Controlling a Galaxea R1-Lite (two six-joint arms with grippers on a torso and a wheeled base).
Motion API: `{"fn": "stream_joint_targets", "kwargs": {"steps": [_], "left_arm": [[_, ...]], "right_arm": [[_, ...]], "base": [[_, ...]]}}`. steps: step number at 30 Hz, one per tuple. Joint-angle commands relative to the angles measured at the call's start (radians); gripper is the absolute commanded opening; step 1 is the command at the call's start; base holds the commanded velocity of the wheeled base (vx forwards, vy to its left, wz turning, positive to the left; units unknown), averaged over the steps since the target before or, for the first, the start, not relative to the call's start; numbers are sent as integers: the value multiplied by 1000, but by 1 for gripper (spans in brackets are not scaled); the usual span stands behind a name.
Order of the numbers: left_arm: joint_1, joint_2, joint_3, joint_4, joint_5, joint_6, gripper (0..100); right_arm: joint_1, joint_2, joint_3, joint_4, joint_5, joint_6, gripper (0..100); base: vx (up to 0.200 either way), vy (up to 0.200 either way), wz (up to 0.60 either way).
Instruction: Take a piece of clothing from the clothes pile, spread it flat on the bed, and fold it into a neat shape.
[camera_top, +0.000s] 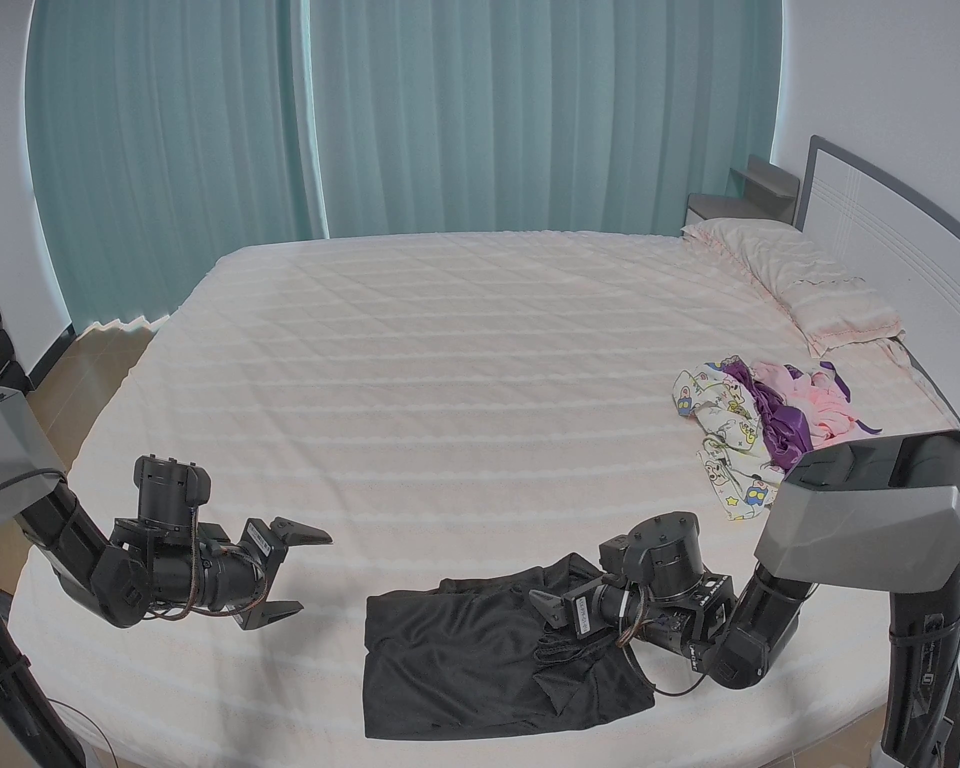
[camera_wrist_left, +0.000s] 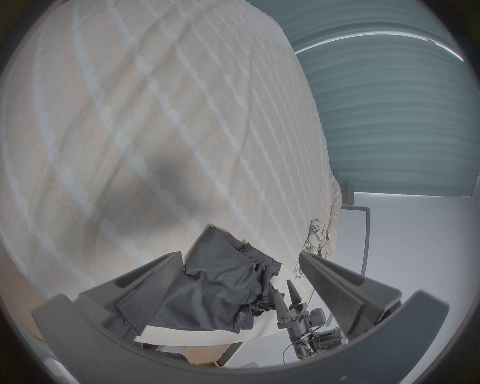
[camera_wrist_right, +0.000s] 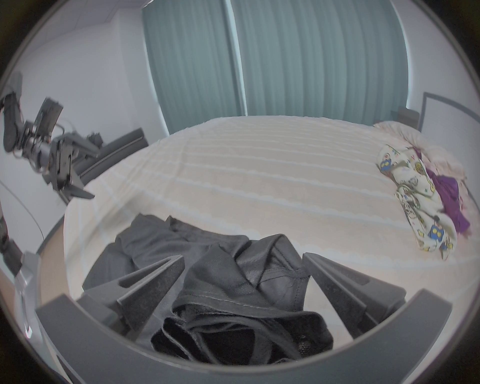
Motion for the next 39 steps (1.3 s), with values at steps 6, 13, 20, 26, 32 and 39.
{"fn": "stream_joint_targets", "kwargs": {"steps": [6,13,20,26,32,39], "left_arm": [[-3,10,0,0,-1,0,100],[-3,10,0,0,-1,0,100],[-3,10,0,-2,1,0,100],[-3,15,-1,-2,1,2,100],[-3,16,-1,-2,1,3,100],[-3,16,-1,-3,1,3,100]], "right_arm": [[30,32,-63,79,7,-122,100],[1,8,-29,109,17,-174,100],[-65,14,-28,105,26,-191,100],[-147,28,-45,105,29,-182,100],[-200,49,-61,105,41,-137,100],[-274,95,-106,97,61,-78,100]], "base": [[0,0,0],[0,0,0],[0,0,0],[0,0,0],[0,0,0],[0,0,0]]}}
